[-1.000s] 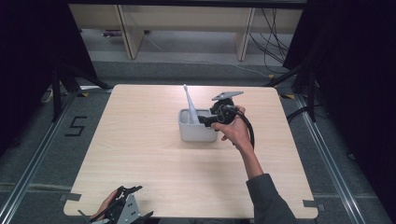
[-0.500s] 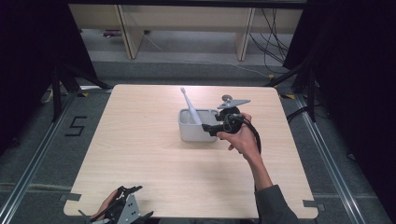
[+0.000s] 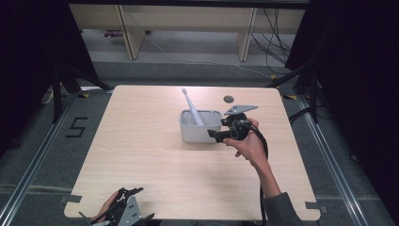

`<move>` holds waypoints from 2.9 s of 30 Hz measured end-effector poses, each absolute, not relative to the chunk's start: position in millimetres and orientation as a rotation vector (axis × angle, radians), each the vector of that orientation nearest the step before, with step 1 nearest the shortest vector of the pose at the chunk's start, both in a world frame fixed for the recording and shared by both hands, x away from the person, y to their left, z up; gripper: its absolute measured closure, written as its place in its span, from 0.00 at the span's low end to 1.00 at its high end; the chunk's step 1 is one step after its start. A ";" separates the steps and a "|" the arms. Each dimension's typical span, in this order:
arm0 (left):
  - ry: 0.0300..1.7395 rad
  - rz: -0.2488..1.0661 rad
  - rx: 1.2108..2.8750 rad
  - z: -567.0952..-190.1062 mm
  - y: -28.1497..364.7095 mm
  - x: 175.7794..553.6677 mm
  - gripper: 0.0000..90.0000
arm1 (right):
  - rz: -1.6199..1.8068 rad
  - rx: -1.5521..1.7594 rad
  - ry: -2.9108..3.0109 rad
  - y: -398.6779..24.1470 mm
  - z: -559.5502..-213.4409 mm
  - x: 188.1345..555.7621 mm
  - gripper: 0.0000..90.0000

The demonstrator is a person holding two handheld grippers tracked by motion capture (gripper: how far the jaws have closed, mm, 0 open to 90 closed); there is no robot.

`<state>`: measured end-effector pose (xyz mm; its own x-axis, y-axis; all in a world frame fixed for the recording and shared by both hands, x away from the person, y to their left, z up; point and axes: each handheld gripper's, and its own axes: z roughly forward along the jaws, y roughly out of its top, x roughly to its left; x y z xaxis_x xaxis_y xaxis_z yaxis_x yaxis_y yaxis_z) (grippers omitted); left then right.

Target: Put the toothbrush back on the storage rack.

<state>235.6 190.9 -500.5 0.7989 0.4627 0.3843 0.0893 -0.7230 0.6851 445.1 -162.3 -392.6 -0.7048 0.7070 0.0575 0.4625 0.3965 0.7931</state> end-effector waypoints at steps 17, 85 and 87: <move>0.394 0.713 2.334 -499.8 192.5 235.7 0.17 | 1.208 1.050 2.405 -170.6 -404.4 425.6 0.32; 0.409 0.727 2.323 -498.8 194.6 236.5 0.17 | 1.295 1.168 2.390 -202.6 -463.7 355.3 0.22; 0.418 0.728 2.308 -499.4 194.5 236.5 0.17 | 1.292 1.140 2.396 -203.8 -466.1 353.9 0.22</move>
<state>236.5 194.5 -499.4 0.7929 0.4713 0.3862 0.0960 -0.7225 0.6846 353.9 -203.8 -466.1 -0.6861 0.7047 0.1811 0.5385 0.3245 0.7776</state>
